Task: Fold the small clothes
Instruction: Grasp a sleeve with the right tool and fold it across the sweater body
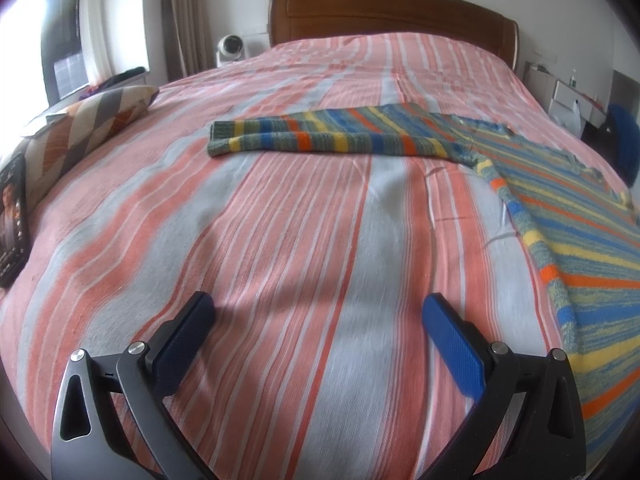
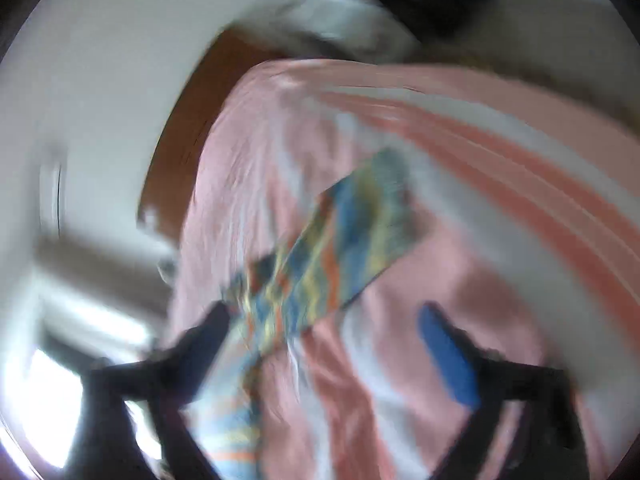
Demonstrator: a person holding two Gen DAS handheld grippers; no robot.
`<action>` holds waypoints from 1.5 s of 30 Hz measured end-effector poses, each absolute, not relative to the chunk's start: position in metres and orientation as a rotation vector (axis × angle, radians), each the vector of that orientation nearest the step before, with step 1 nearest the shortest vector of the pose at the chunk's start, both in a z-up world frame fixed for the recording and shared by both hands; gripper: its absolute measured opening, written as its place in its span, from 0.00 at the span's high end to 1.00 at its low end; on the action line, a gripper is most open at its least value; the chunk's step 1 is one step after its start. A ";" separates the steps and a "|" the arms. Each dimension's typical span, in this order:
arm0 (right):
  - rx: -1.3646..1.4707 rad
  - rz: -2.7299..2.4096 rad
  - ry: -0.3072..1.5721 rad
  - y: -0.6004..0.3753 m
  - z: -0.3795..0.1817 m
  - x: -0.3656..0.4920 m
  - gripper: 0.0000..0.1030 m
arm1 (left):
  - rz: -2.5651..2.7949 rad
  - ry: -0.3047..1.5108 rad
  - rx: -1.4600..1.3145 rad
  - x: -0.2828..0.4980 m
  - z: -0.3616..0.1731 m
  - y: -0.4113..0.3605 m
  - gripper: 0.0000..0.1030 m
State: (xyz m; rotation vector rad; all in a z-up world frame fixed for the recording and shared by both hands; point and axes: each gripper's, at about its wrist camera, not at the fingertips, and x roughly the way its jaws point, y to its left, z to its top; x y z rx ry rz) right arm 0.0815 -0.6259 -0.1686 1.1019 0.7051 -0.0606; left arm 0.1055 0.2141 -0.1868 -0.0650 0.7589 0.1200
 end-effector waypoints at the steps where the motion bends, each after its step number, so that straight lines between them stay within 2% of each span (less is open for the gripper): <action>1: 1.144 -0.069 0.713 -0.633 -0.174 0.083 0.30 | 0.120 0.758 -0.065 0.106 -0.187 0.214 0.00; 4: 1.146 -0.066 0.786 -0.641 -0.189 0.104 0.38 | 0.121 0.758 -0.063 0.106 -0.187 0.215 0.00; 5: 1.117 -0.084 0.799 -0.641 -0.191 0.112 0.44 | 0.121 0.758 -0.064 0.106 -0.187 0.214 0.00; 10: 1.189 -0.152 0.716 -0.649 -0.209 0.126 0.62 | 0.119 0.758 -0.065 0.107 -0.187 0.215 0.00; 14: 1.207 -0.173 0.722 -0.655 -0.218 0.137 0.97 | 0.119 0.758 -0.064 0.107 -0.187 0.214 0.00; 17: 1.114 -0.197 0.719 -0.650 -0.198 0.138 0.97 | 0.119 0.758 -0.064 0.107 -0.188 0.214 0.00; 20: 0.903 -0.157 0.712 -0.621 -0.142 0.150 0.97 | 0.119 0.758 -0.064 0.107 -0.188 0.214 0.00; 25: 0.600 0.086 0.692 -0.512 -0.039 0.192 0.97 | 0.120 0.760 -0.062 0.108 -0.188 0.215 0.00; 29: 0.439 0.296 0.732 -0.385 -0.003 0.240 0.97 | 0.119 0.758 -0.063 0.107 -0.188 0.214 0.00; 32: 0.338 0.392 0.765 -0.299 -0.012 0.268 0.94 | 0.118 0.756 -0.064 0.110 -0.189 0.216 0.00; 33: 0.328 0.426 0.774 -0.274 -0.022 0.273 0.83 | 0.118 0.757 -0.064 0.109 -0.188 0.215 0.00; 34: 0.345 0.483 0.815 -0.248 -0.036 0.285 0.68 | 0.118 0.757 -0.064 0.108 -0.188 0.214 0.00; 35: 0.360 0.515 0.869 -0.234 -0.050 0.287 0.32 | 0.118 0.757 -0.065 0.109 -0.189 0.215 0.00; 36: 0.371 0.521 0.891 -0.224 -0.060 0.288 0.26 | 0.117 0.757 -0.066 0.109 -0.189 0.215 0.00; 40: 0.404 0.524 0.858 -0.221 -0.078 0.271 0.26 | 0.117 0.756 -0.067 0.107 -0.189 0.213 0.00; 45: 0.360 0.412 0.860 -0.282 -0.091 0.251 0.25 | 0.118 0.758 -0.064 0.107 -0.189 0.211 0.00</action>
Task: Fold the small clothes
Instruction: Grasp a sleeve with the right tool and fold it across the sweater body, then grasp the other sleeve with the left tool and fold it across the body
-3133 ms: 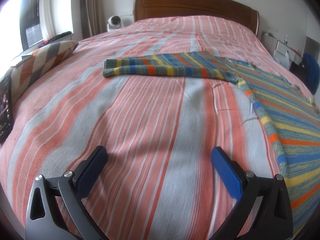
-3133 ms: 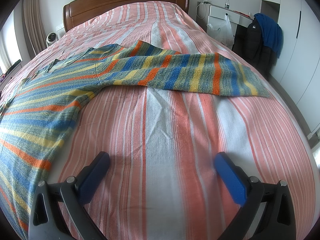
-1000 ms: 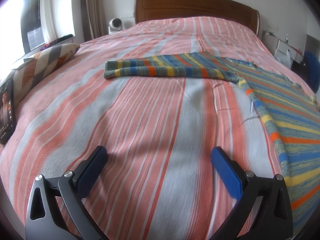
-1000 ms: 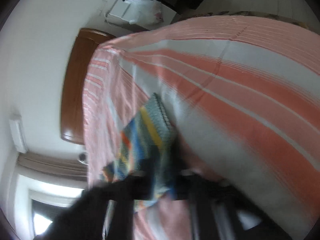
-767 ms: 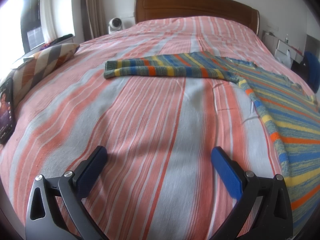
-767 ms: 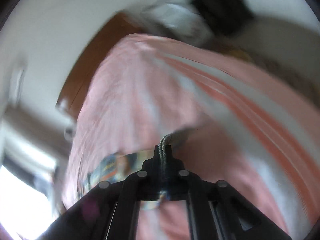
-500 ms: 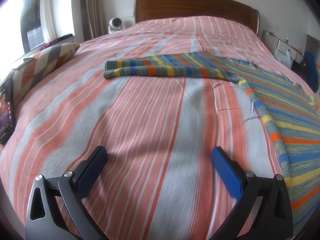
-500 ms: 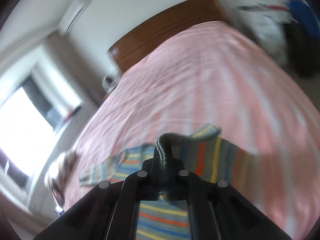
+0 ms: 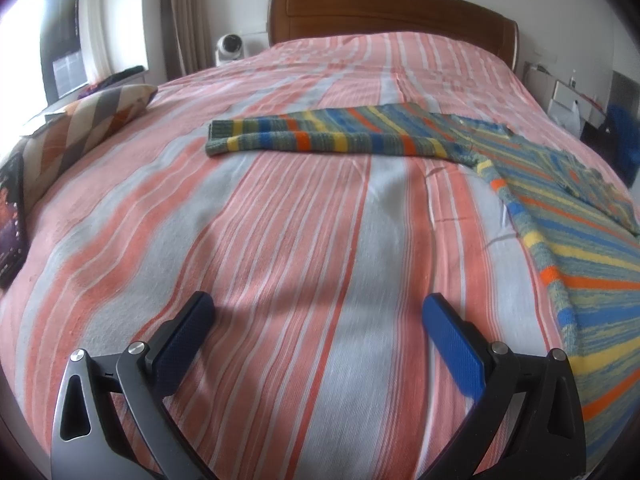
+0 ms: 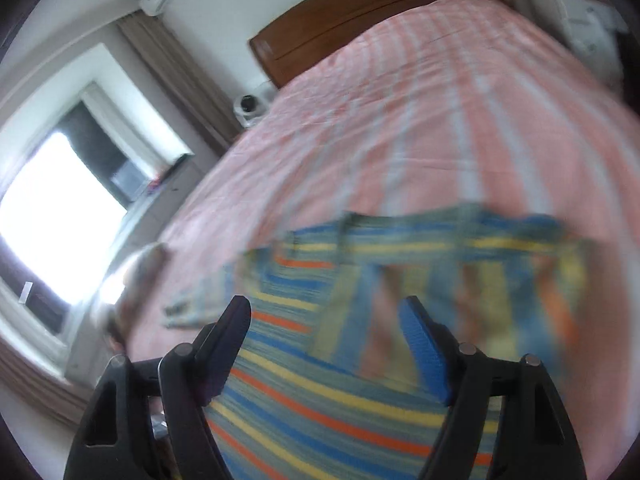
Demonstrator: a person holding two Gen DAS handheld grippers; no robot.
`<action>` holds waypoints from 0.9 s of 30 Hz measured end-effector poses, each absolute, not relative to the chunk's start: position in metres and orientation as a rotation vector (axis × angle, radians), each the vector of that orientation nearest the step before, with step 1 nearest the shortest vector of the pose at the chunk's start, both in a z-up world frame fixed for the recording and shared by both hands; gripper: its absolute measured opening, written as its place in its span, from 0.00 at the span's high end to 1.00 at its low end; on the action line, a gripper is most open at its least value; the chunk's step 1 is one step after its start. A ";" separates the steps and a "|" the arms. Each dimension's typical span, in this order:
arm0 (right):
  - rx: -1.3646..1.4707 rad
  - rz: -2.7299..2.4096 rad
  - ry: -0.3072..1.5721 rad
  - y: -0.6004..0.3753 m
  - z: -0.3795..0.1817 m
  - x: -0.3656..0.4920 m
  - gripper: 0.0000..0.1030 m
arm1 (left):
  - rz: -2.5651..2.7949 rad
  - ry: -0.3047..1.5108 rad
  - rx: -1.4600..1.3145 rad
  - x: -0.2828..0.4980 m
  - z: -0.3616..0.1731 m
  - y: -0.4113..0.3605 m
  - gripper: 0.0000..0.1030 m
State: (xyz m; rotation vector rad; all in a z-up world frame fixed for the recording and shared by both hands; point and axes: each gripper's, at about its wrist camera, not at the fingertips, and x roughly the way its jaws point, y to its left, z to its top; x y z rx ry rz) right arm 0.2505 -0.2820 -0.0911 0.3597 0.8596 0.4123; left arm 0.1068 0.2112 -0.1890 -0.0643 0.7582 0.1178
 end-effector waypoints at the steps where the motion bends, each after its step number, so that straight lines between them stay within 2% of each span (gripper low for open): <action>1: 0.325 0.371 0.856 -0.300 -0.094 0.240 0.25 | 0.118 0.758 -0.063 0.107 -0.189 0.211 0.00; 6: 0.064 0.143 0.877 -0.381 -0.130 0.181 0.23 | 0.119 0.757 -0.062 0.106 -0.189 0.211 0.00; 13: 0.089 0.015 0.865 -0.448 -0.163 0.098 0.23 | 0.124 0.754 -0.056 0.107 -0.189 0.210 0.00; 21: 0.096 0.019 0.830 -0.453 -0.184 0.093 0.13 | 0.124 0.755 -0.056 0.106 -0.189 0.210 0.00; 27: 0.095 0.026 0.825 -0.453 -0.187 0.093 0.12 | 0.125 0.755 -0.055 0.106 -0.189 0.209 0.00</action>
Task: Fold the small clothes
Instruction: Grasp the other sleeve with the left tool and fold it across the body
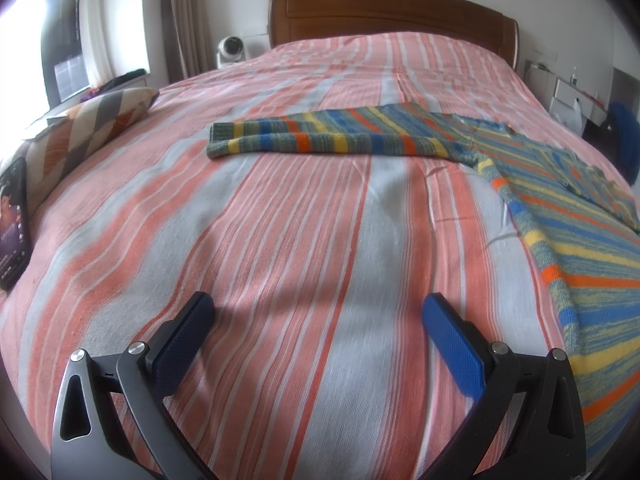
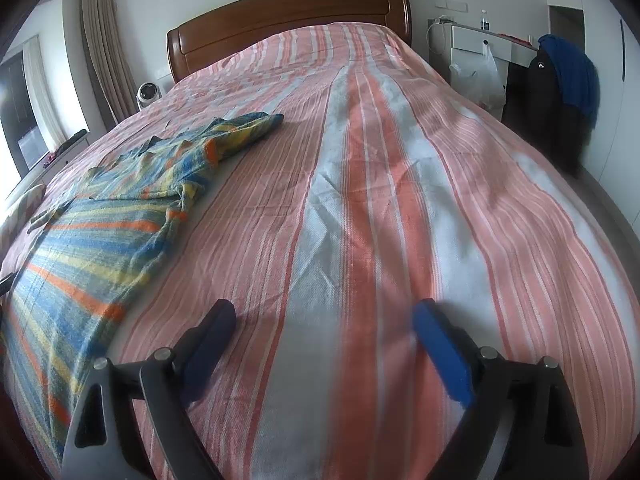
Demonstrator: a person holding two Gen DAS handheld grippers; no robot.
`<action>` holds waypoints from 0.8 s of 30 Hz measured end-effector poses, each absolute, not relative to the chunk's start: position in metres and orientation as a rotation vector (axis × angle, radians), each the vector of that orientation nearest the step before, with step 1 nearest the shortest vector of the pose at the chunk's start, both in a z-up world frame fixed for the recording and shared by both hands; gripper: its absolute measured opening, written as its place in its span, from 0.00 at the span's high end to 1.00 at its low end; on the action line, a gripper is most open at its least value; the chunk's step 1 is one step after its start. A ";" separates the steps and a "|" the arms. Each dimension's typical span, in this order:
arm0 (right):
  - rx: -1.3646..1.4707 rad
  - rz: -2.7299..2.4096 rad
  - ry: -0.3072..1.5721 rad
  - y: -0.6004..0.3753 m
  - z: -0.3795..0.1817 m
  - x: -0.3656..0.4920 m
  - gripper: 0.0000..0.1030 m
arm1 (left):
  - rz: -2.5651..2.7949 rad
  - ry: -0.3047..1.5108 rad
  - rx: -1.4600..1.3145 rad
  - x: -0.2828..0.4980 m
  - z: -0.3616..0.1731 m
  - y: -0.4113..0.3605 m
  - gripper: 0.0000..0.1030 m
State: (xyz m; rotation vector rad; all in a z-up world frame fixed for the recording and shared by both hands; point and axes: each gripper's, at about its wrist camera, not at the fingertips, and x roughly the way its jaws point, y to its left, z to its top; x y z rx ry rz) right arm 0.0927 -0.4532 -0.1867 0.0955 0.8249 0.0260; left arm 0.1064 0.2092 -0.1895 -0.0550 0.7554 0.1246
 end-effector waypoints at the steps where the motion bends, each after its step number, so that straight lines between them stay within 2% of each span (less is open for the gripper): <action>1: 0.091 0.024 0.822 -0.453 -0.187 0.093 0.12 | 0.125 0.756 -0.054 0.106 -0.189 0.209 0.00; 6: 0.089 0.024 0.813 -0.452 -0.190 0.093 0.11 | 0.136 0.772 -0.040 0.109 -0.187 0.207 0.00; 12: 0.085 0.022 0.812 -0.452 -0.191 0.093 0.11 | -0.045 0.921 -0.140 0.115 -0.162 0.208 0.01; 16: 0.088 0.024 0.811 -0.452 -0.191 0.093 0.11 | -0.064 0.945 -0.311 0.157 -0.129 0.255 0.01; 20: 0.085 0.022 0.809 -0.452 -0.191 0.093 0.11 | 0.088 0.974 -0.544 0.219 -0.128 0.332 0.03; 22: 0.085 0.022 0.809 -0.452 -0.191 0.093 0.11 | 0.141 1.034 -0.569 0.248 -0.142 0.353 0.12; 23: 0.084 0.021 0.810 -0.452 -0.191 0.093 0.11 | 0.140 1.067 -0.562 0.259 -0.150 0.356 0.28; 24: 0.083 0.020 0.810 -0.452 -0.191 0.093 0.11 | 0.136 1.094 -0.546 0.269 -0.158 0.354 0.34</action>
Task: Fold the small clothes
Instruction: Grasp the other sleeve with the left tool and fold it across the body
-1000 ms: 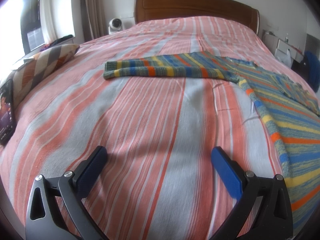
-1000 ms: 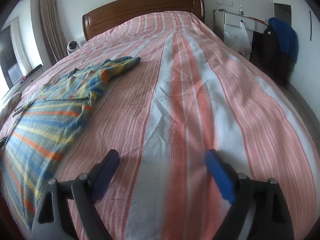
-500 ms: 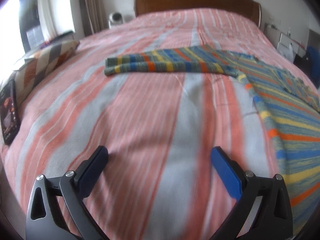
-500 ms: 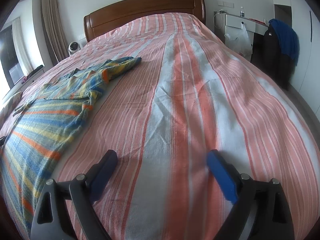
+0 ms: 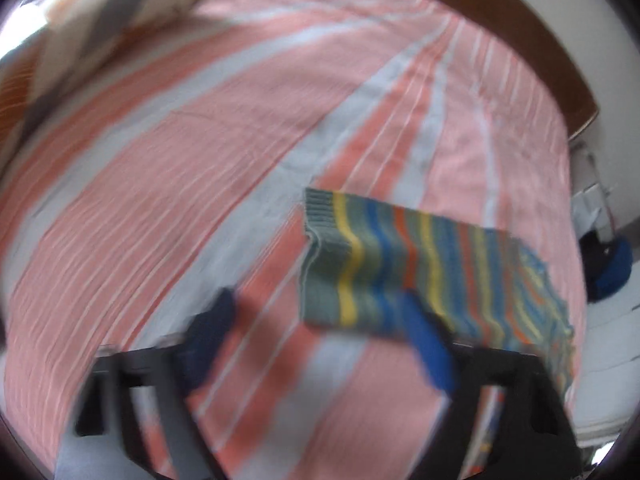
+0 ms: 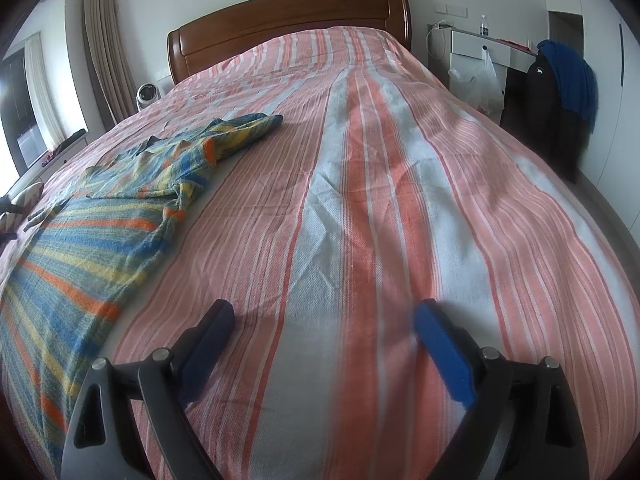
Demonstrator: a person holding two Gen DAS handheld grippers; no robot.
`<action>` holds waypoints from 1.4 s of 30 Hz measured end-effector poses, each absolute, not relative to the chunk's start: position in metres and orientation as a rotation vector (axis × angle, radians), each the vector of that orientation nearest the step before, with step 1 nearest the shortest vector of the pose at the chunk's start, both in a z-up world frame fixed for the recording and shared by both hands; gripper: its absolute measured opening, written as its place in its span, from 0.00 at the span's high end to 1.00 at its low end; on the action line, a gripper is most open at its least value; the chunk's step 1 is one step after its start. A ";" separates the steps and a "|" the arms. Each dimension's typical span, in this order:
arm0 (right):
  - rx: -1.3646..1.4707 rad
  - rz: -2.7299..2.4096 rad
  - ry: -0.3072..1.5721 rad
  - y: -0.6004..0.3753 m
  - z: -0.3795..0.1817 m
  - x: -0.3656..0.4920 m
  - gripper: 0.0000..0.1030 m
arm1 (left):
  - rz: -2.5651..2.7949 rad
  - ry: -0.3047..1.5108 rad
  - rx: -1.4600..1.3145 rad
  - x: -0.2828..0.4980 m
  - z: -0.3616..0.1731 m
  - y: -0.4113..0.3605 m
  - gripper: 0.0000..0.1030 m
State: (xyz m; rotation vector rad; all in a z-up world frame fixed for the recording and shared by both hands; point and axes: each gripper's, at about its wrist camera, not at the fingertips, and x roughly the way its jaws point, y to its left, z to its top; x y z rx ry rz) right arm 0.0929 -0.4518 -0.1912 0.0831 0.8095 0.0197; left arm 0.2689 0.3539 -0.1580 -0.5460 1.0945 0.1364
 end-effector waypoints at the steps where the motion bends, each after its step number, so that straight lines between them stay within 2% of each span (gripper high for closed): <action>1: 0.080 0.018 0.810 -0.452 -0.191 0.093 0.11 | 0.136 1.095 -0.523 0.274 -0.161 0.349 0.34; 2: 0.078 0.016 0.810 -0.451 -0.191 0.093 0.11 | 0.134 1.078 -0.490 0.279 -0.162 0.343 0.47; 3: 0.075 0.014 0.811 -0.451 -0.191 0.093 0.11 | 0.126 1.061 -0.459 0.282 -0.161 0.336 0.91; 4: 0.074 0.013 0.811 -0.451 -0.191 0.093 0.11 | 0.122 1.068 -0.458 0.286 -0.160 0.333 0.94; 8: 0.070 0.011 0.811 -0.450 -0.191 0.093 0.11 | 0.084 0.981 -0.430 0.289 -0.120 0.310 0.96; 14: 0.065 0.007 0.808 -0.450 -0.192 0.094 0.11 | -0.207 0.841 -0.221 0.290 -0.018 0.179 0.95; 19: 0.061 0.006 0.808 -0.451 -0.191 0.094 0.11 | -0.419 0.819 -0.153 0.297 -0.004 0.060 0.95; 20: 0.061 0.006 0.808 -0.451 -0.191 0.094 0.11 | -0.450 0.833 -0.113 0.299 -0.013 0.028 0.93; 22: 0.059 0.005 0.808 -0.451 -0.192 0.094 0.11 | -0.469 0.883 -0.039 0.305 -0.035 -0.013 0.74; 23: 0.060 0.005 0.808 -0.451 -0.192 0.094 0.11 | -0.467 0.927 -0.005 0.307 -0.051 -0.030 0.38; 24: 0.060 0.006 0.808 -0.451 -0.192 0.094 0.11 | -0.440 0.971 0.018 0.308 -0.068 -0.042 0.19; 29: 0.065 0.009 0.807 -0.451 -0.191 0.093 0.11 | -0.360 0.969 -0.082 0.307 -0.089 -0.001 0.20; 32: 0.070 0.011 0.801 -0.451 -0.192 0.092 0.11 | -0.239 0.967 -0.133 0.307 -0.101 0.044 0.12; 34: 0.068 0.011 0.800 -0.451 -0.192 0.092 0.11 | -0.148 1.029 -0.074 0.305 -0.127 0.069 0.12; 36: 0.068 0.010 0.801 -0.451 -0.192 0.092 0.11 | -0.049 1.127 0.028 0.295 -0.161 0.092 0.16; 37: 0.066 0.009 0.801 -0.450 -0.192 0.092 0.11 | -0.058 1.128 0.011 0.287 -0.167 0.105 0.14; 40: 0.062 0.006 0.800 -0.450 -0.192 0.091 0.11 | 0.000 1.085 -0.059 0.257 -0.163 0.145 0.07; 42: 0.063 0.007 0.801 -0.449 -0.192 0.091 0.11 | 0.011 1.072 -0.104 0.235 -0.155 0.163 0.09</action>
